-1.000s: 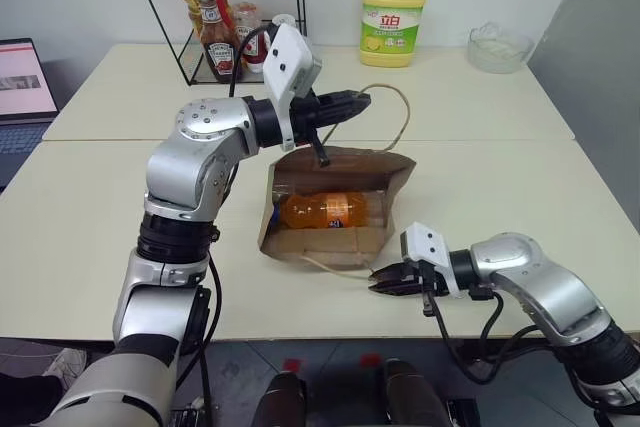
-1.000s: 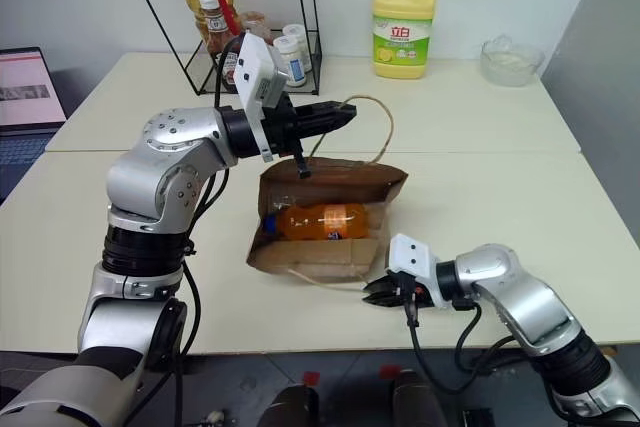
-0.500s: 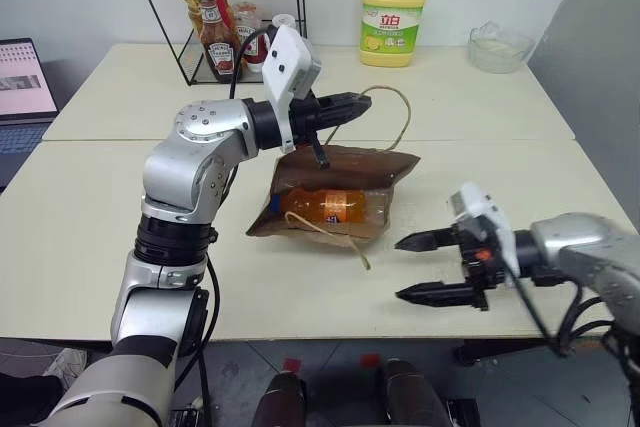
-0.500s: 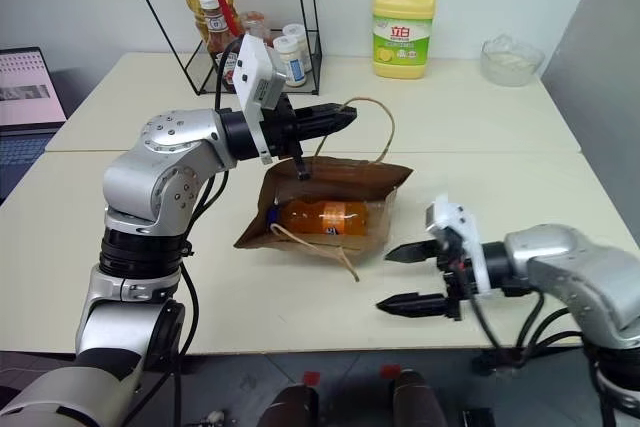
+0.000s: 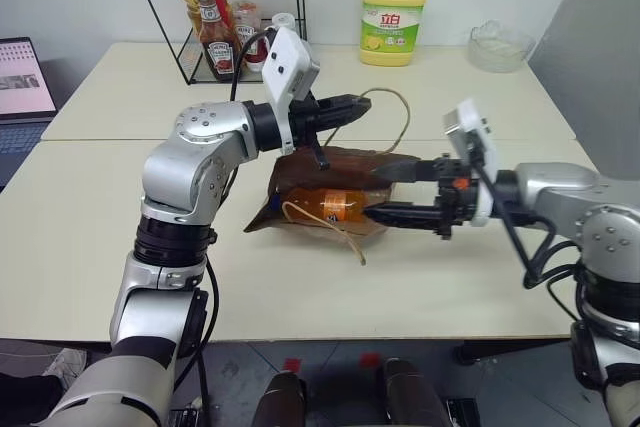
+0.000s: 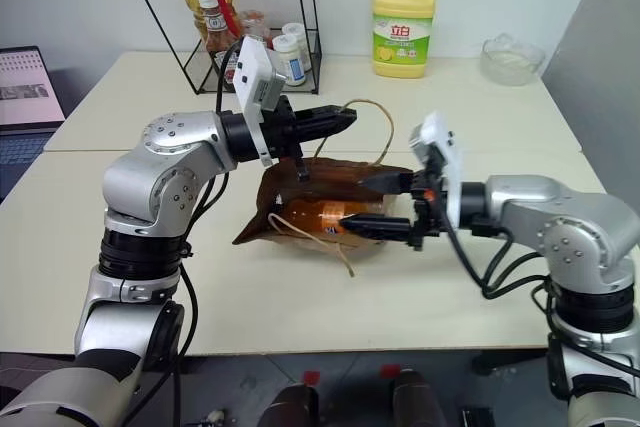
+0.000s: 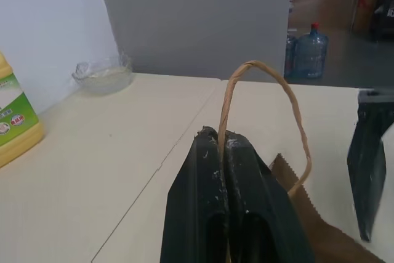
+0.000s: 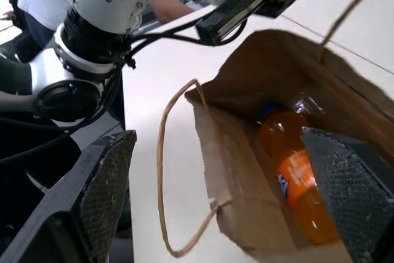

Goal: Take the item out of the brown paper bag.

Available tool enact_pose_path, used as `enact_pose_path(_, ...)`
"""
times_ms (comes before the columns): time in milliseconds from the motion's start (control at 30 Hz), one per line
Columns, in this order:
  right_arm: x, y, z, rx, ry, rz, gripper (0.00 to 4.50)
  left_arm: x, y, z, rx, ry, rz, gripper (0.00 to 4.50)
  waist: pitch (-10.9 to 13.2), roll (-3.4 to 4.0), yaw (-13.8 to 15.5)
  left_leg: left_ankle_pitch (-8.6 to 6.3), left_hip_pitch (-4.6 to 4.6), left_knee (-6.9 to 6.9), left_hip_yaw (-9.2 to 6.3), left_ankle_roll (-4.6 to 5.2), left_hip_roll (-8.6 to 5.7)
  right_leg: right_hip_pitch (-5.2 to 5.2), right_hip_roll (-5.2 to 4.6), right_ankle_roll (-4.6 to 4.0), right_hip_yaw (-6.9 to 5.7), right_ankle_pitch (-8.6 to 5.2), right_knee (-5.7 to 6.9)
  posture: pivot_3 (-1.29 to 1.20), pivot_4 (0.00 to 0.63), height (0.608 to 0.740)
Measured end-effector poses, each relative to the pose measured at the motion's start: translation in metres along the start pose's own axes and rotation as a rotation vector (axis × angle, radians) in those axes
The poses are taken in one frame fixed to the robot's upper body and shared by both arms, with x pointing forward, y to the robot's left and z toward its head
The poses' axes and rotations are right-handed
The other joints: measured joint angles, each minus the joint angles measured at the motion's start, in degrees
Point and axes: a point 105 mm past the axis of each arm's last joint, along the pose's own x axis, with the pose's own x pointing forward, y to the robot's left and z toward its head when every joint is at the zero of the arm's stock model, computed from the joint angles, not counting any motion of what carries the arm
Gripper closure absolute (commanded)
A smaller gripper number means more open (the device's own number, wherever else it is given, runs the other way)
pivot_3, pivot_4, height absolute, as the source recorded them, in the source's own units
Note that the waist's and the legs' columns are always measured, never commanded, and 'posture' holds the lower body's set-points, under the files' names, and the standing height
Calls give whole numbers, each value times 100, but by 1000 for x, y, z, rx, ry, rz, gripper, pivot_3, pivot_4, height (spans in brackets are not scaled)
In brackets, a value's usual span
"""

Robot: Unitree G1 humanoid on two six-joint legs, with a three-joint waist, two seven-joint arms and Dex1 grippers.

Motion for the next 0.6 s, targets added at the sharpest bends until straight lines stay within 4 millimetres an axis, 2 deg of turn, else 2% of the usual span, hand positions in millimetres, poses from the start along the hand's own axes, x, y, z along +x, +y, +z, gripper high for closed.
enact_pose_path(133,15,-3,-6,-38,9,-20,11,-2,3,0,-23,-4,19,4500,0,0,-14,0,3,-1,0,0,1,-2,1,0,-1,0,2,0,150,740)
enact_pose_path(267,33,-16,-13,-48,26,-77,11,-2,2,0,-44,-6,16,4500,0,1,-29,1,4,0,1,-1,2,-3,1,0,-1,0,4,0,150,740)
enact_pose_path(467,58,-26,3,-37,-20,-140,11,-2,0,0,-60,-6,4,4500,-1,2,-37,1,4,-2,-1,-2,2,-5,1,0,-1,0,6,0,150,740)
enact_pose_path(533,64,-33,3,-26,-15,-190,11,-2,-1,0,-63,-7,6,4500,-1,2,-34,1,3,-2,-1,-2,2,-6,1,0,-1,0,5,0,150,740)
enact_pose_path(600,66,-40,-4,-86,43,-246,11,-2,0,0,-62,-7,13,4500,-1,2,-12,1,2,-2,-3,-2,0,-5,0,0,-1,0,4,0,150,740)
